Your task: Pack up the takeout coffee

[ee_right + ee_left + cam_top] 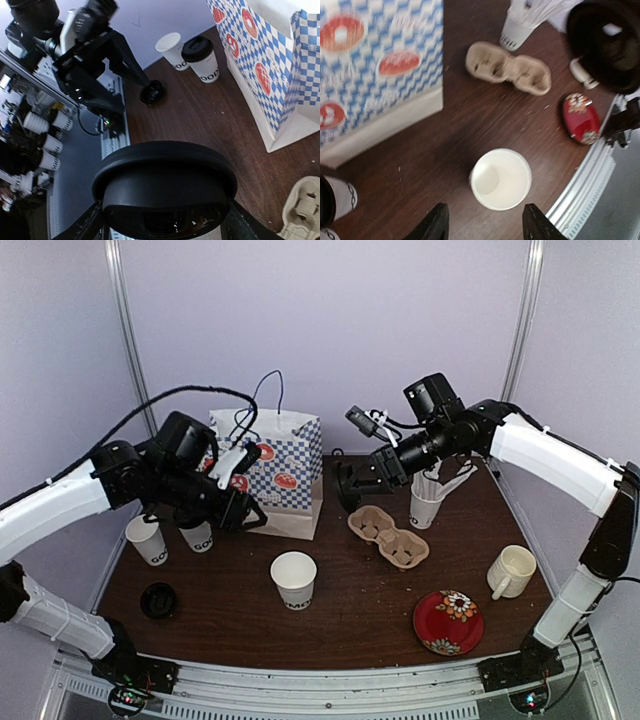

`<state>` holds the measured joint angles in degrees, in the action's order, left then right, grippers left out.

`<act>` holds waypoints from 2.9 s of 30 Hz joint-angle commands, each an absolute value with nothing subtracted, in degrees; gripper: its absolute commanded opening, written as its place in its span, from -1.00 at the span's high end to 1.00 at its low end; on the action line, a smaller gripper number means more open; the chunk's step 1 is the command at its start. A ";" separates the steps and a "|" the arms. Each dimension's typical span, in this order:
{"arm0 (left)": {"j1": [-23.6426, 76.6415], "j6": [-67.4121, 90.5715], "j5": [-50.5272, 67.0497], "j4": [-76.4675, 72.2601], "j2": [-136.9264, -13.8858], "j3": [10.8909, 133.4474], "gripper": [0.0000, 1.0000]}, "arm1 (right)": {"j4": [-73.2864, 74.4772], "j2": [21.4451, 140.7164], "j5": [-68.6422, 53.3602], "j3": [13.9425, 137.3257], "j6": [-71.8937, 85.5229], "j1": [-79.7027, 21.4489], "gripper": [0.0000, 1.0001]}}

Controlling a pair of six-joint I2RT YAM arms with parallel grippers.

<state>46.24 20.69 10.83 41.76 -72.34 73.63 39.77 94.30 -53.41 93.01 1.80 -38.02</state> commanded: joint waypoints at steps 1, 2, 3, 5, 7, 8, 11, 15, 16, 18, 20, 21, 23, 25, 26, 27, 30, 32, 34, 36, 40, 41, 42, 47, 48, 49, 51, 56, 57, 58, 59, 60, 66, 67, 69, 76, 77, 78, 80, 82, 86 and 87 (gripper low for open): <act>46.49 19.45 2.34 48.39 -74.62 64.11 -0.05 | 53.63 91.65 -43.28 94.06 -13.16 -38.08 -0.48; 46.49 19.20 2.86 47.25 -74.39 61.83 -0.08 | 54.91 92.02 -42.73 94.54 -14.20 -38.32 -0.48; 46.49 19.51 2.73 45.54 -73.98 59.23 -0.11 | 56.52 92.54 -41.82 95.48 -15.24 -38.58 -0.48; 46.49 21.28 1.61 42.52 -73.46 55.35 -0.15 | 59.80 93.90 -39.02 97.96 -17.53 -39.74 -0.47; 46.34 23.35 1.06 40.28 -73.78 53.09 -0.18 | 62.54 95.58 -35.70 100.73 -19.87 -41.51 -0.47; 46.28 24.17 0.90 39.47 -74.09 52.17 -0.19 | 64.16 96.68 -33.84 102.54 -20.92 -42.54 -0.47; 45.91 25.92 2.85 33.54 -74.89 48.83 -0.21 | 68.56 100.21 -30.38 108.12 -22.88 -45.65 -0.43; 45.70 27.23 6.42 24.45 -76.91 45.12 -0.20 | 70.27 103.24 -30.74 112.14 -22.51 -47.20 -0.42; 45.70 26.74 7.45 22.34 -77.50 44.44 -0.20 | 70.43 103.67 -30.64 112.51 -22.58 -47.38 -0.42; 45.70 25.14 9.77 17.41 -78.14 42.84 -0.18 | 70.42 104.15 -30.22 112.81 -22.58 -47.67 -0.42; 45.70 23.35 11.85 12.91 -78.71 41.41 -0.18 | 70.49 104.40 -30.06 112.84 -22.59 -47.88 -0.42; 45.70 22.20 12.69 11.18 -79.10 41.05 -0.18 | 70.70 104.50 -30.06 112.85 -22.59 -47.90 -0.42; 45.70 18.99 15.08 8.43 -80.08 40.46 -0.18 | 70.84 104.41 -30.06 112.54 -22.68 -47.99 -0.42; 45.70 14.78 17.82 5.82 -80.68 39.60 -0.18 | 70.79 104.13 -30.00 112.04 -22.84 -48.07 -0.42; 45.77 13.05 18.64 4.64 -81.04 39.06 -0.18 | 70.80 103.99 -29.93 111.86 -22.93 -48.08 -0.43; 45.71 11.46 18.96 3.71 -81.36 38.76 -0.18 | 70.74 103.98 -29.89 111.66 -23.01 -48.07 -0.43; 45.71 8.23 20.81 1.06 -83.38 38.56 -0.17 | 70.92 104.11 -29.80 111.53 -23.22 -48.16 -0.43; 45.69 7.58 22.64 -0.64 -85.18 38.92 -0.17 | 71.03 104.27 -29.79 111.53 -23.30 -48.16 -0.43; 45.70 7.37 24.67 -3.74 -87.26 39.13 -0.16 | 71.06 104.40 -29.88 111.53 -23.45 -48.18 -0.43; 45.70 7.15 26.71 -6.24 -89.46 39.23 -0.16 | 71.02 104.65 -30.01 111.53 -23.55 -48.16 -0.43; 45.78 7.51 29.40 -10.61 -93.69 40.14 -0.12 | 71.38 105.43 -30.79 111.95 -23.54 -48.21 -0.43; 45.79 7.93 30.19 -11.83 -94.71 40.50 -0.12 | 71.45 105.58 -30.84 111.97 -23.55 -48.25 -0.43; 45.86 8.33 30.94 -12.87 -95.73 41.11 -0.11 | 71.61 105.72 -30.85 112.05 -23.60 -48.21 -0.43; 46.60 9.60 33.61 -15.92 -99.56 44.12 -0.10 | 72.09 105.47 -29.77 111.91 -24.29 -48.25 -0.43; 46.77 9.86 34.06 -16.42 -100.27 44.65 -0.09 | 72.28 105.35 -29.39 111.89 -24.45 -48.25 -0.43; 46.97 10.13 34.63 -16.88 -100.93 45.16 -0.09 | 72.47 105.32 -29.10 111.95 -24.67 -48.21 -0.43; 47.59 10.23 35.57 -17.48 -102.40 46.38 -0.09 | 72.86 105.36 -28.67 111.96 -24.99 -48.25 -0.43; 48.43 10.75 34.24 -15.87 -102.97 47.19 -0.11 | 73.82 105.93 -28.09 112.29 -25.69 -48.27 -0.42; 48.43 11.11 32.97 -15.80 -101.75 46.14 -0.14 | 74.01 105.99 -27.95 112.37 -25.89 -48.24 -0.42; 48.43 11.52 31.58 -15.33 -100.09 45.07 -0.16 | 74.15 106.14 -27.73 112.41 -26.05 -48.29 -0.42; 48.38 11.87 29.82 -14.19 -98.26 44.14 -0.18 | 74.32 106.29 -27.31 112.53 -26.25 -48.33 -0.42; 48.38 12.46 28.12 -13.02 -96.05 43.08 -0.21 | 74.57 106.57 -26.91 112.83 -26.46 -48.34 -0.42; 48.43 21.97 15.91 -7.57 -82.18 37.59 -0.26 | 77.20 109.77 -23.58 115.70 -27.74 -49.06 -0.42; 48.54 24.60 12.69 -7.55 -80.11 36.75 -0.26 | 77.35 110.45 -23.16 116.05 -27.85 -49.23 -0.42; 49.03 29.36 7.63 -8.87 -76.79 35.10 -0.27 | 77.62 111.96 -22.23 117.07 -27.86 -49.86 -0.43; 49.91 36.56 -3.89 -13.13 -67.96 29.50 -0.95 | 81.24 119.71 -17.23 124.27 -26.96 -52.45 -0.45; 49.92 36.84 -4.90 -13.48 -67.00 28.89 -0.95 | 81.71 120.68 -16.10 125.30 -26.90 -52.81 -0.45; 49.92 36.96 -5.41 -13.23 -66.20 28.73 -0.95 | 82.10 121.42 -15.26 126.23 -26.90 -53.23 -0.44; 49.91 36.68 -5.79 -10.87 -65.28 29.32 -0.95 | 82.80 122.83 -13.73 128.09 -26.98 -53.98 -0.44; 49.92 36.52 -6.33 -8.13 -64.91 30.28 -0.95 | 83.59 123.81 -13.15 129.26 -27.07 -54.38 -0.45; 49.91 43.89 -11.98 -7.94 -62.69 28.09 -0.95 | 83.77 124.85 -11.52 129.25 -27.35 -54.98 -0.46; 49.92 42.87 -10.26 -11.24 -61.93 26.62 -0.95 | 83.78 125.00 -10.91 129.10 -27.46 -55.16 -0.47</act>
<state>49.67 38.30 -6.63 -7.14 -64.51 29.26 81.82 124.22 -14.87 127.66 -27.09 -54.39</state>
